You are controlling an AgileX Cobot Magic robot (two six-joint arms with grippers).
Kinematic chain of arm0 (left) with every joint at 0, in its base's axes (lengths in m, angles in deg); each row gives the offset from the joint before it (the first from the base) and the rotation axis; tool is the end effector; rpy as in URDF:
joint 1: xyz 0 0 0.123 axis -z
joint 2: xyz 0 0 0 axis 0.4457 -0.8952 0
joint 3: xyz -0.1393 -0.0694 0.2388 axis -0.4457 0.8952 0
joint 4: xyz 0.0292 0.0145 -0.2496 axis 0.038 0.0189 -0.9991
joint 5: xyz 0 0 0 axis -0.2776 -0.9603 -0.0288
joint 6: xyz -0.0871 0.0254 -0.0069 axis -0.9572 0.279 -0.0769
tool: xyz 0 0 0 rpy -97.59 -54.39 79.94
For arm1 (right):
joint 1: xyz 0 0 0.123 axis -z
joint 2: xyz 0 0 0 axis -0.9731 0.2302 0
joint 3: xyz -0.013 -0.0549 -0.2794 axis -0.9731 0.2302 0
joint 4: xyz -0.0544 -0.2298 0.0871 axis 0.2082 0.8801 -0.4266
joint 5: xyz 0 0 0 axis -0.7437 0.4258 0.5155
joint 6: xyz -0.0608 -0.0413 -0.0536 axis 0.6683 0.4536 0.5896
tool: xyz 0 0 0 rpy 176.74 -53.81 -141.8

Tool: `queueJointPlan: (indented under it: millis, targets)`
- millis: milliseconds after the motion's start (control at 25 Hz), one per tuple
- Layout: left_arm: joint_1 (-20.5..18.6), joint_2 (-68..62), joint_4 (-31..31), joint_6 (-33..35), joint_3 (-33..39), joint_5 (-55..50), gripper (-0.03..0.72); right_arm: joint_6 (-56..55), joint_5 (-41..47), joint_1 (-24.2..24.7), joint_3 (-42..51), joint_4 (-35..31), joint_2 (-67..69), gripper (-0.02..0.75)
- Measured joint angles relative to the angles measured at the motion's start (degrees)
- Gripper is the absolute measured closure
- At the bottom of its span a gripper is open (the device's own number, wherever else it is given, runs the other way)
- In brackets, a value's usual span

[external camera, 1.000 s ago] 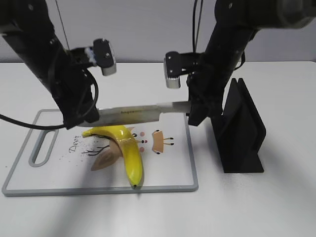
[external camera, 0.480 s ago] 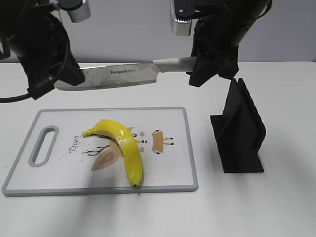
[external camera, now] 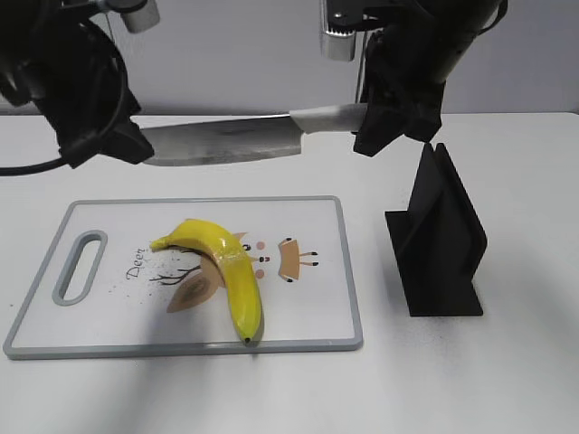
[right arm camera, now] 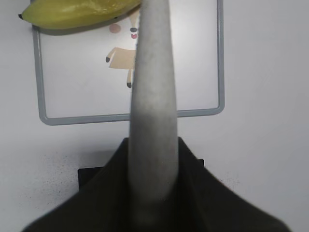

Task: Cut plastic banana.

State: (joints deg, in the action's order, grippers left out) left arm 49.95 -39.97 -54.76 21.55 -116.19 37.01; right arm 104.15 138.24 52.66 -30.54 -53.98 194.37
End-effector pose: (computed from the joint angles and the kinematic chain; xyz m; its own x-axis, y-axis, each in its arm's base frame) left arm 0.2946 -0.1441 0.2996 -0.1476 0.8974 -0.4158 0.9160 0.2826 0.2848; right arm 0.3550 0.1881 0.2789 -0.0559 -0.9156 -0.3981 -0.9889 0.1057 -0.1043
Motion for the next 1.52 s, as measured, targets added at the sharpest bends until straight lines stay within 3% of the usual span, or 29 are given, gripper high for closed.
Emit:
queueJointPlan:
  millis: [120, 280, 400, 640, 840, 1120, 1520]
  targets:
    - [0.0, 0.1, 5.4, -10.7, 0.0, 1.8, 0.079, -3.4, -0.1, 0.0, 0.0, 0.9, 0.0, 0.546]
    - [-0.6, 0.1, 19.6, -37.3, 0.0, -1.3, 0.094, -16.1, -0.1, 0.0, -0.1, 1.6, 0.0, 0.547]
    - [-3.9, 0.0, 23.3, -47.0, -0.6, -8.7, 0.101, -26.1, -0.2, 0.0, -0.9, 1.6, 0.0, 0.547]
    - [-15.7, 0.0, 14.2, -49.3, -2.3, -17.9, 0.101, -49.9, -1.6, 0.2, -3.3, 4.4, 0.0, 0.547]
    - [-23.3, 1.2, 12.2, -49.3, -1.5, -19.0, 0.101, -68.8, 1.3, 4.0, -3.3, 11.3, -1.0, 0.547]
    - [-23.7, 16.0, 10.2, -49.3, 6.8, -19.2, 0.113, -74.7, 1.6, 8.1, 3.5, 11.5, -11.6, 0.547]
    - [-23.7, 44.3, 9.8, -49.4, 22.4, -18.6, 0.125, -79.5, -12.6, 8.1, 25.0, 11.1, -23.7, 0.547]
